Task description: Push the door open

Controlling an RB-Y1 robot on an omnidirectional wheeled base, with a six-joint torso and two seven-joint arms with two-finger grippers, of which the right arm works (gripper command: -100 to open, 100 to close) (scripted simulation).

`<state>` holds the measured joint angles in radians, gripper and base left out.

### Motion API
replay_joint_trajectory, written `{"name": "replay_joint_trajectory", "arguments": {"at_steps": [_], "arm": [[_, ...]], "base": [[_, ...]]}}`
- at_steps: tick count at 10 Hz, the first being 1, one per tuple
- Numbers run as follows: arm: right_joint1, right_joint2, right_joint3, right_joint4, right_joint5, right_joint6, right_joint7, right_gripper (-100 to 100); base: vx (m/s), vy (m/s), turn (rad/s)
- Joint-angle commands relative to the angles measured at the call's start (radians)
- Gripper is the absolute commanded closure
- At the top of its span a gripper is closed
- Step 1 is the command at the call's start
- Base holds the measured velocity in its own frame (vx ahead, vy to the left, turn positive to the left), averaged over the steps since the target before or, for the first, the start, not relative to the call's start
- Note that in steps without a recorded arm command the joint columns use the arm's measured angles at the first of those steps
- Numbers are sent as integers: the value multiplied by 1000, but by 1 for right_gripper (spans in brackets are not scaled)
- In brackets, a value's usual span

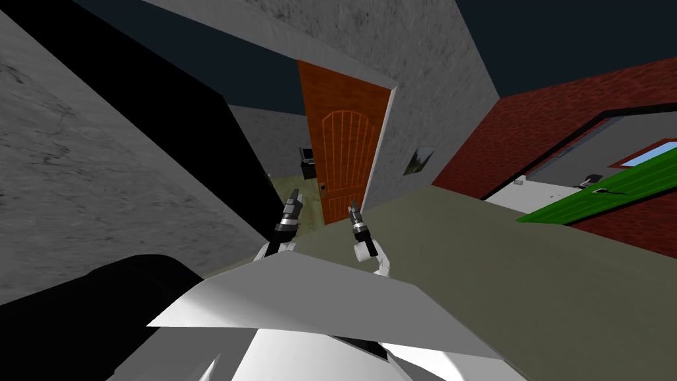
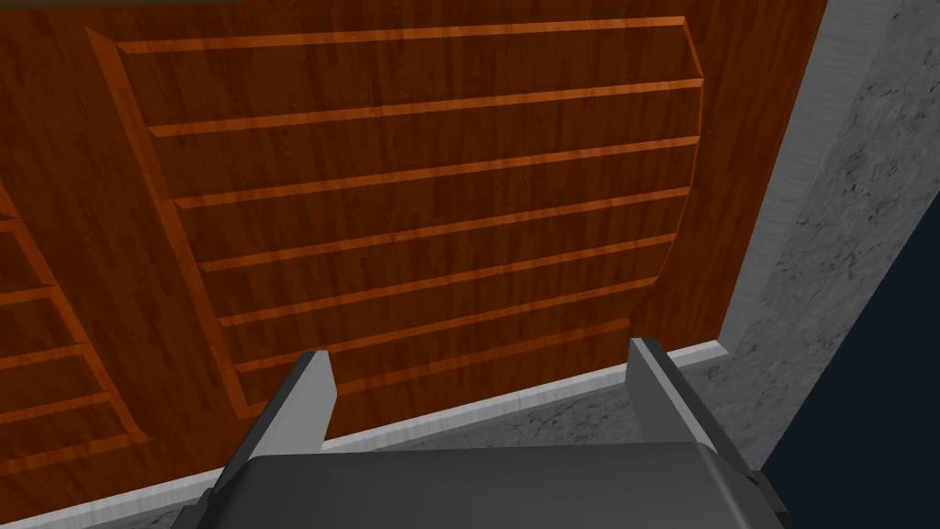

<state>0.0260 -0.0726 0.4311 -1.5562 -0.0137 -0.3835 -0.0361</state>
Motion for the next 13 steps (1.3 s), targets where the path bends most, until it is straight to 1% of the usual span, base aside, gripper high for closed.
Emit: {"name": "replay_joint_trajectory", "arguments": {"at_steps": [1,5,9,11,13], "arm": [[-28,2,25,45,-1,10,-11,-100],[-70,9,72,126,-2,18,-27,-100],[-110,16,116,201,-3,27,-42,-100],[-147,25,157,270,-3,34,-56,-100],[-164,30,175,302,-4,38,-62,-100]], "base": [[111,90,-104],[87,91,-66],[73,67,-61],[129,120,-115],[111,91,-53]]}}
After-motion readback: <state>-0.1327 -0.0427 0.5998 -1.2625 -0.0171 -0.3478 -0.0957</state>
